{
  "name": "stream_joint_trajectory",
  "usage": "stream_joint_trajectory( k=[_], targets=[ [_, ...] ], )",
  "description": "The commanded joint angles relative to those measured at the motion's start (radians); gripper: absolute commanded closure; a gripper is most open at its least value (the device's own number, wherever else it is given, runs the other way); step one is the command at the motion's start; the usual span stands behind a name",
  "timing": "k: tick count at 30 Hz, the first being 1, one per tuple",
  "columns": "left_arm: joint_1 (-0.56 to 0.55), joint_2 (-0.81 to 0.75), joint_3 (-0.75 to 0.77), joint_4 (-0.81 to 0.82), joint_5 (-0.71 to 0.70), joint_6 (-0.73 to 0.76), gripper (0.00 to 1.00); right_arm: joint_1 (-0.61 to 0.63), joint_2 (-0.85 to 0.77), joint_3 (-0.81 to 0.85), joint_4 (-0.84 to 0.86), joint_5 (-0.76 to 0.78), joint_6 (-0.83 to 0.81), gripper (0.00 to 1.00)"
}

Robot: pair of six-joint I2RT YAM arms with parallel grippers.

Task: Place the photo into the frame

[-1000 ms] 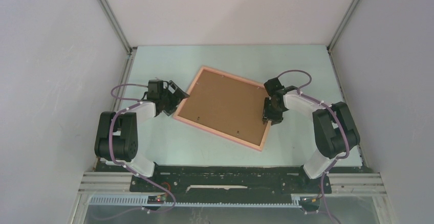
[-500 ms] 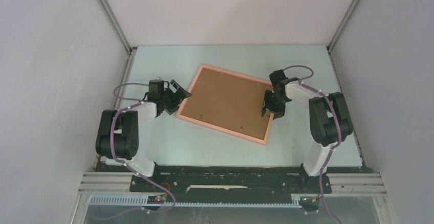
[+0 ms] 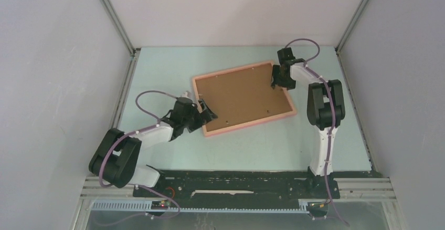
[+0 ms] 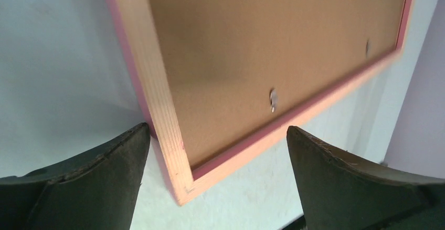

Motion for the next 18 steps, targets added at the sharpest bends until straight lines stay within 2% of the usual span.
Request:
stream_joint_trajectory(
  k=[1,5,8,10,14,18],
  targets=[
    [-0.180,-0.046,-0.062,-0.008,0.129,-0.148,0.01,0.108,0.024,0.148,-0.073,-0.231,-0.002,0.23],
    [-0.247,-0.125,-0.041,-0.051,0.099,-0.115,0.03,0.128,0.009,0.219,-0.142,-0.160,-0.005,0.18],
    [-0.243,-0.203,0.035,-0.207,-0.005,-0.012,0.01,0.112,-0.059,0.193,-0.189,-0.096,0.044,0.16],
    [-0.239,-0.250,0.094,-0.308,-0.104,0.068,0.00,0.093,-0.132,0.127,-0.164,-0.088,0.068,0.13],
    [-0.189,-0.277,0.173,-0.349,-0.124,0.118,0.00,0.047,-0.232,0.049,-0.133,-0.170,0.065,0.11],
    [-0.109,-0.259,0.259,-0.363,-0.123,0.150,0.00,0.015,-0.264,0.026,-0.203,-0.163,0.093,0.11]
  ],
)
